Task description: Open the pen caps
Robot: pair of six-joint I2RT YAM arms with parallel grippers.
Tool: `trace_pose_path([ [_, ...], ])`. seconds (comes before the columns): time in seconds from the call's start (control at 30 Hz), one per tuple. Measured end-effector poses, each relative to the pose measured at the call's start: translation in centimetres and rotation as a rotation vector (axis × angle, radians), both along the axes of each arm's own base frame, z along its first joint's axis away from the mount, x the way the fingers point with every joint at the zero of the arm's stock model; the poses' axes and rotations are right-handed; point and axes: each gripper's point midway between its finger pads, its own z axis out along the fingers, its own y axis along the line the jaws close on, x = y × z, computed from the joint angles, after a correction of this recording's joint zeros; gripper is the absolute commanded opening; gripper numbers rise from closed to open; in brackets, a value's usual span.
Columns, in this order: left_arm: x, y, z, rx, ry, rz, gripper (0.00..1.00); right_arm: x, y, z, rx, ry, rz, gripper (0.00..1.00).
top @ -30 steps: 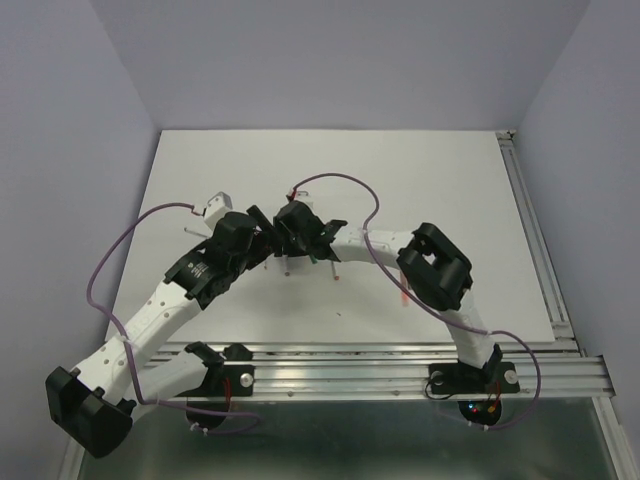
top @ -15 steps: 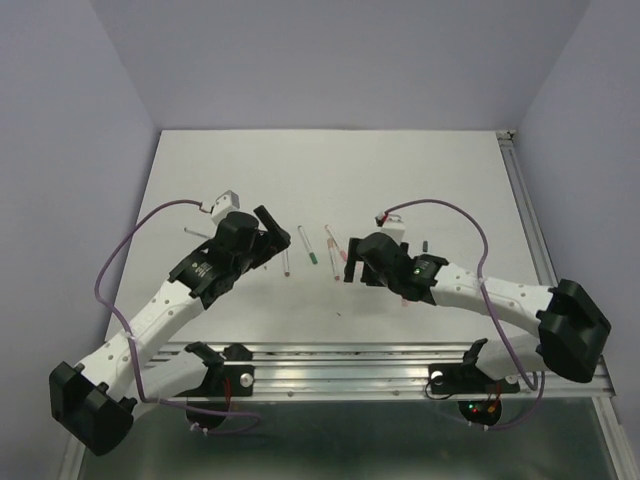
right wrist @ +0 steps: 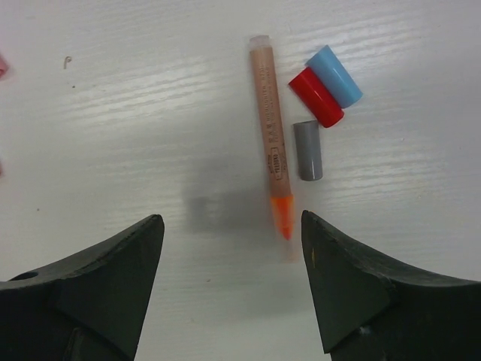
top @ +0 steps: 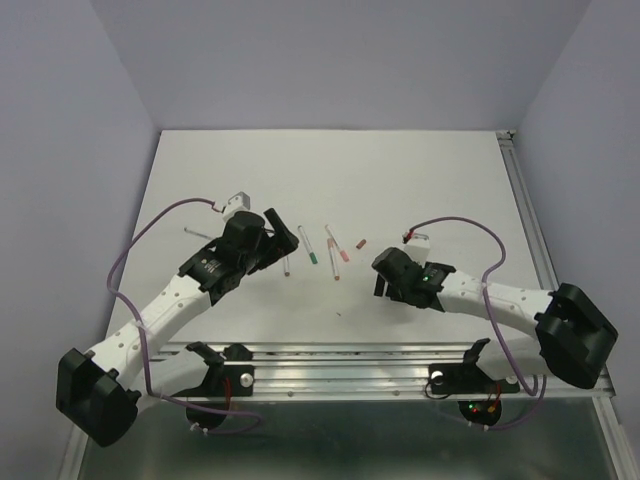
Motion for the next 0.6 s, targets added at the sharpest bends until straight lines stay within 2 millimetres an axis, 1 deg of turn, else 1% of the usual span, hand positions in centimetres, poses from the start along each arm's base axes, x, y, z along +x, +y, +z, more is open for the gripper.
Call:
trace_pose_path([
  [0.03, 0.0, 0.0, 0.0, -0.001, 0.0, -0.002, 0.99, 0.1, -0.2, -0.3, -0.012, 0.007, -0.005, 0.77],
  [0.1, -0.1, -0.1, -0.1, -0.002, 0.002, -0.005, 0.99, 0.2, -0.8, -1.2, -0.047, 0.028, -0.016, 0.72],
  [0.2, -0.1, -0.3, -0.1, -0.009, 0.001, -0.019, 0.99, 0.7, -1.6, -1.6, -0.08, 0.039, -0.032, 0.71],
  [0.4, -0.1, -0.7, 0.2, -0.02, -0.01, -0.038, 0.99, 2.1, -1.7, -0.9, -0.077, 0.012, -0.041, 0.69],
  [0.47, 0.0, -0.8, 0.3, -0.024, -0.013, -0.043, 0.99, 2.4, -1.5, -0.7, -0.076, 0.005, -0.037, 0.68],
  [0.57, 0.0, -1.0, 0.4, -0.03, -0.015, -0.048, 0.99, 2.9, -1.3, -0.6, -0.072, -0.004, -0.026, 0.62],
  [0.6, 0.0, -1.1, 0.4, -0.031, -0.015, -0.049, 0.99, 3.0, -1.2, -0.6, -0.073, -0.003, -0.021, 0.62],
])
